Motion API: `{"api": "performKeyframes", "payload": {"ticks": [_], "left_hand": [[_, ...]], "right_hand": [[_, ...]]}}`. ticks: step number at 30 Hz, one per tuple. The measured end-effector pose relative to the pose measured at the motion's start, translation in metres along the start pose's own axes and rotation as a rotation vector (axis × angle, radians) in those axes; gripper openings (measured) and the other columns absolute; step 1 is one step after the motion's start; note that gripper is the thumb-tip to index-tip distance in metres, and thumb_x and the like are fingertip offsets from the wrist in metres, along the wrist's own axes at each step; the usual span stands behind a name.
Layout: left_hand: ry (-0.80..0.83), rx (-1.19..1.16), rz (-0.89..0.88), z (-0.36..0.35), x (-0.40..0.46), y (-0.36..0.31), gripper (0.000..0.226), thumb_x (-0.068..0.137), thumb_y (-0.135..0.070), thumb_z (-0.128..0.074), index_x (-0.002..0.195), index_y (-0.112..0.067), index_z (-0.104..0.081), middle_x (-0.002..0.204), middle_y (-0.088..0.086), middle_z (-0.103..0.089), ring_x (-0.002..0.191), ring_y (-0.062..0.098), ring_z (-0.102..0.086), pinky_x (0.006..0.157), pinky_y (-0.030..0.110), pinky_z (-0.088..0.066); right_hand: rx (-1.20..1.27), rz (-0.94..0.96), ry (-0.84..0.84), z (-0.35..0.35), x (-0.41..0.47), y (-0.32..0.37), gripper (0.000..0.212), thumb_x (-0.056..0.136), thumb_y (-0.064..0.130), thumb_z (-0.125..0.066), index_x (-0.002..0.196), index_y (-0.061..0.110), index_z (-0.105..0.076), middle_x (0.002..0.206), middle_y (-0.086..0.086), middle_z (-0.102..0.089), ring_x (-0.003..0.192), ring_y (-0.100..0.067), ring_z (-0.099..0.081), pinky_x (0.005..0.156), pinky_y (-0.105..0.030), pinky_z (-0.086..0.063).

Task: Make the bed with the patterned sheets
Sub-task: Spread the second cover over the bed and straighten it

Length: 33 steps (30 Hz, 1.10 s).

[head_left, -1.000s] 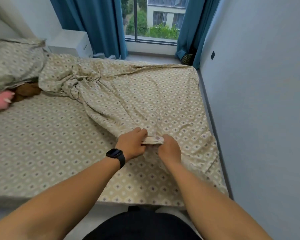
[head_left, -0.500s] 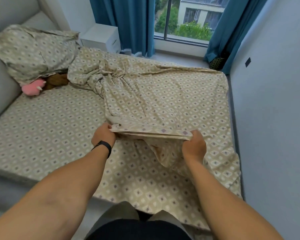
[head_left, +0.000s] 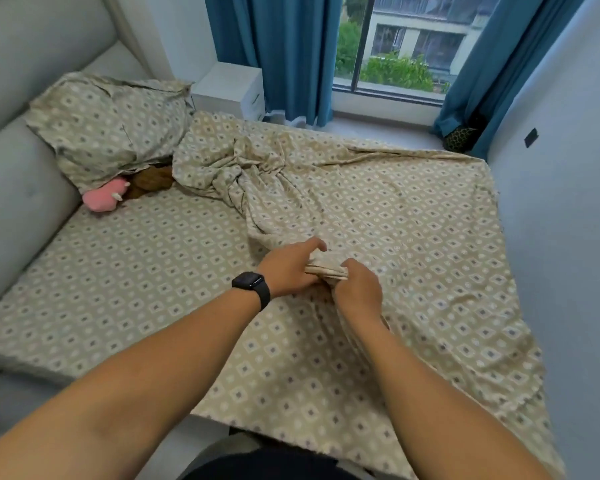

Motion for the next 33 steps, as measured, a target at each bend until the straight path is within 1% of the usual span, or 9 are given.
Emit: {"api": "performKeyframes", "payload": {"ticks": [4, 10, 14, 17, 20, 22, 25, 29, 33], "left_hand": [[0.062, 0.210, -0.101, 0.009, -0.008, 0.095, 0.039, 0.088, -0.005, -0.058, 0.121, -0.026, -0.055, 0.108, 0.001, -0.053, 0.086, 0.030, -0.059, 0.063, 0.042, -0.048], [-0.312, -0.093, 0.329, 0.034, 0.007, 0.129, 0.018, 0.087, -0.001, -0.051, 0.086, -0.018, -0.056, 0.093, 0.001, -0.043, 0.088, 0.023, -0.041, 0.061, 0.032, -0.030], [-0.127, -0.560, 0.264, 0.056, 0.014, 0.103, 0.020, 0.089, 0.002, -0.042, 0.080, -0.016, -0.041, 0.074, 0.003, -0.039, 0.068, 0.025, -0.038, 0.059, 0.038, -0.036], [-0.062, -0.556, 0.134, 0.067, 0.003, 0.072, 0.008, 0.089, -0.007, -0.043, 0.089, -0.013, -0.049, 0.076, 0.002, -0.047, 0.071, 0.023, -0.041, 0.059, 0.035, -0.031], [-0.032, -0.454, -0.025, 0.084, -0.008, 0.048, 0.004, 0.083, -0.020, -0.051, 0.086, -0.022, -0.051, 0.074, 0.000, -0.058, 0.067, 0.019, -0.049, 0.058, 0.036, -0.037], [0.025, -0.187, -0.088, 0.091, -0.019, 0.052, 0.014, 0.083, -0.030, -0.060, 0.091, -0.028, -0.049, 0.073, -0.001, -0.060, 0.066, 0.021, -0.055, 0.056, 0.037, -0.041], [0.064, 0.218, -0.012, 0.092, -0.034, 0.080, 0.011, 0.086, -0.016, -0.058, 0.089, -0.023, -0.050, 0.082, 0.003, -0.060, 0.074, 0.029, -0.058, 0.056, 0.038, -0.044], [-0.208, 0.056, 0.359, 0.080, -0.042, 0.117, 0.031, 0.086, -0.002, -0.047, 0.068, -0.027, -0.048, 0.087, 0.005, -0.056, 0.072, 0.026, -0.052, 0.053, 0.032, -0.038], [-0.282, -0.348, 0.440, 0.074, -0.051, 0.120, 0.026, 0.093, 0.005, -0.040, 0.093, -0.015, -0.058, 0.091, 0.005, -0.056, 0.079, 0.023, -0.050, 0.062, 0.034, -0.038]], "right_hand": [[0.089, -0.058, -0.268, 0.007, 0.009, 0.030, 0.030, 0.082, 0.000, -0.048, 0.097, 0.018, -0.066, 0.091, 0.000, -0.066, 0.083, -0.025, -0.060, 0.067, -0.033, -0.041], [0.054, -0.153, -0.456, 0.023, 0.004, 0.052, 0.029, 0.082, -0.003, -0.046, 0.093, 0.018, -0.063, 0.085, 0.001, -0.062, 0.076, -0.022, -0.053, 0.064, -0.033, -0.039], [-0.149, -0.284, -0.275, 0.024, 0.012, 0.051, 0.031, 0.084, 0.014, -0.053, 0.113, 0.020, -0.061, 0.116, -0.008, -0.062, 0.100, -0.032, -0.058, 0.088, -0.043, -0.046], [-0.313, -0.127, -0.004, -0.002, 0.004, 0.079, 0.065, 0.084, 0.035, -0.065, 0.143, 0.034, -0.041, 0.143, -0.002, -0.035, 0.131, -0.032, -0.036, 0.107, -0.050, -0.030], [-0.209, 0.059, -0.061, -0.030, -0.002, 0.104, 0.022, 0.086, 0.021, -0.054, 0.106, 0.026, -0.059, 0.116, 0.000, -0.055, 0.111, -0.029, -0.051, 0.092, -0.044, -0.038], [-0.019, -0.005, -0.141, -0.031, -0.001, 0.106, 0.014, 0.085, 0.007, -0.046, 0.079, 0.020, -0.051, 0.088, -0.001, -0.058, 0.085, -0.030, -0.057, 0.069, -0.038, -0.039], [-0.006, 0.117, -0.214, -0.022, -0.004, 0.116, 0.015, 0.085, 0.003, -0.048, 0.085, 0.017, -0.054, 0.086, 0.000, -0.056, 0.077, -0.024, -0.054, 0.063, -0.034, -0.035], [0.146, 0.189, -0.297, -0.015, -0.010, 0.129, 0.024, 0.074, -0.008, -0.045, 0.076, 0.016, -0.047, 0.073, 0.003, -0.049, 0.067, -0.022, -0.044, 0.054, -0.034, -0.028], [0.212, 0.102, -0.328, -0.011, -0.009, 0.108, 0.030, 0.072, -0.007, -0.045, 0.070, 0.022, -0.038, 0.067, 0.005, -0.042, 0.064, -0.023, -0.043, 0.050, -0.032, -0.022]]}}
Point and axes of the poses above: each hand's wrist, its own x-axis towards the middle knuckle, its own z-axis out of the back of the hand, y = z × x, the point moved 1 cm from there along x, towards the middle knuckle
